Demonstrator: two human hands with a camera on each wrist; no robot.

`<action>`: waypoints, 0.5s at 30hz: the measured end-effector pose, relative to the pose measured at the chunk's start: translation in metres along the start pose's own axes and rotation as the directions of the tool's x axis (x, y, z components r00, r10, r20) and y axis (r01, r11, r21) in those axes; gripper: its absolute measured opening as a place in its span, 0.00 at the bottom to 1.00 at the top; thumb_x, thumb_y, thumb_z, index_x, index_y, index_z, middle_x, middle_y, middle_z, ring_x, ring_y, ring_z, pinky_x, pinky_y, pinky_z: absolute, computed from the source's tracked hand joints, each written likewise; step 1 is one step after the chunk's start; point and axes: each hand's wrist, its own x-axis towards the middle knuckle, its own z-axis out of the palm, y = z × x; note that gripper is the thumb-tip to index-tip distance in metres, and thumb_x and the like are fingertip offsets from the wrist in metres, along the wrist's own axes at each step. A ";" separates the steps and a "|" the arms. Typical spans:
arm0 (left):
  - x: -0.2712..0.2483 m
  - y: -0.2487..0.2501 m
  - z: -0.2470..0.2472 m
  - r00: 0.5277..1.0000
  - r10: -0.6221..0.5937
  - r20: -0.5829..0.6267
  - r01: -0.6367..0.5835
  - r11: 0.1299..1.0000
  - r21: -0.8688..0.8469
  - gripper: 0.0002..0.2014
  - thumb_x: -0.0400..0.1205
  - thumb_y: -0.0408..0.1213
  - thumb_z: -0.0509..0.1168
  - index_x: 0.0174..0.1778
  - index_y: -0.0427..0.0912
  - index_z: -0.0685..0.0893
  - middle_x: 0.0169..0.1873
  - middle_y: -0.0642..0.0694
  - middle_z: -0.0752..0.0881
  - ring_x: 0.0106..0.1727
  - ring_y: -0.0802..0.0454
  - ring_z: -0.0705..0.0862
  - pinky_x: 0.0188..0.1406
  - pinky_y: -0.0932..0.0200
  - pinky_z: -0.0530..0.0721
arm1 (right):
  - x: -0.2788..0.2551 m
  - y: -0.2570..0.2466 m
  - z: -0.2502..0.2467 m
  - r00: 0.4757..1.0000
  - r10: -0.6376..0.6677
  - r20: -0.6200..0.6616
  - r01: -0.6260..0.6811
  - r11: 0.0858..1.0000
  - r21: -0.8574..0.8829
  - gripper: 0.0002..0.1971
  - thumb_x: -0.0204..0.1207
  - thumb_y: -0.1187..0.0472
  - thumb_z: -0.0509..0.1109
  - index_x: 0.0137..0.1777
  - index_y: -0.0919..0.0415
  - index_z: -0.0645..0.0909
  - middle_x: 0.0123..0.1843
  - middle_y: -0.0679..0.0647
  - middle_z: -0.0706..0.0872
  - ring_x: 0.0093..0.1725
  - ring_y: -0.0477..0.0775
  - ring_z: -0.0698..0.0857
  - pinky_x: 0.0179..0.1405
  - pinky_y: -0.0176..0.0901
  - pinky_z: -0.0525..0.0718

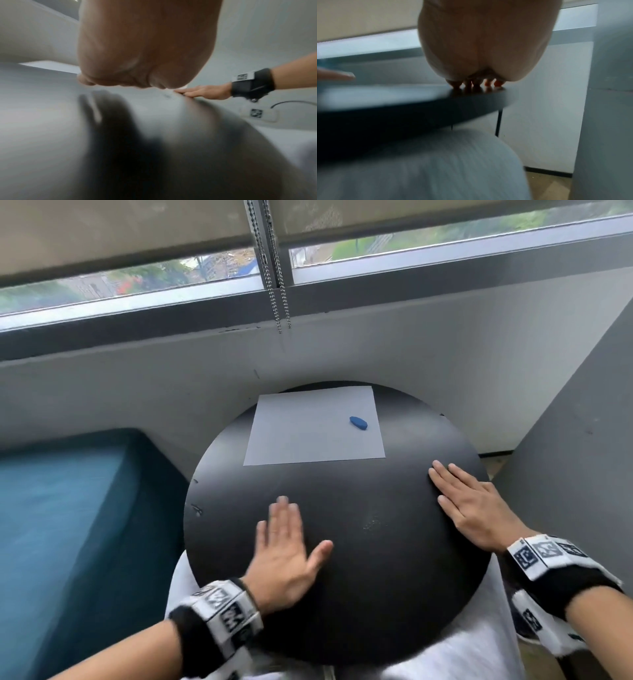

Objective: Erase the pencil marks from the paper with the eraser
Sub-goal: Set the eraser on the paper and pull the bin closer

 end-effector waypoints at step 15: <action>0.029 0.100 0.027 0.961 0.269 0.067 -0.271 0.963 0.016 0.59 0.59 0.77 0.19 0.82 0.41 0.26 0.78 0.39 0.19 0.77 0.44 0.16 0.72 0.43 0.15 | -0.004 -0.004 0.013 0.998 -0.003 -0.065 -0.005 0.994 -0.112 0.38 0.71 0.41 0.22 0.85 0.47 0.36 0.84 0.37 0.33 0.82 0.36 0.33 0.83 0.45 0.34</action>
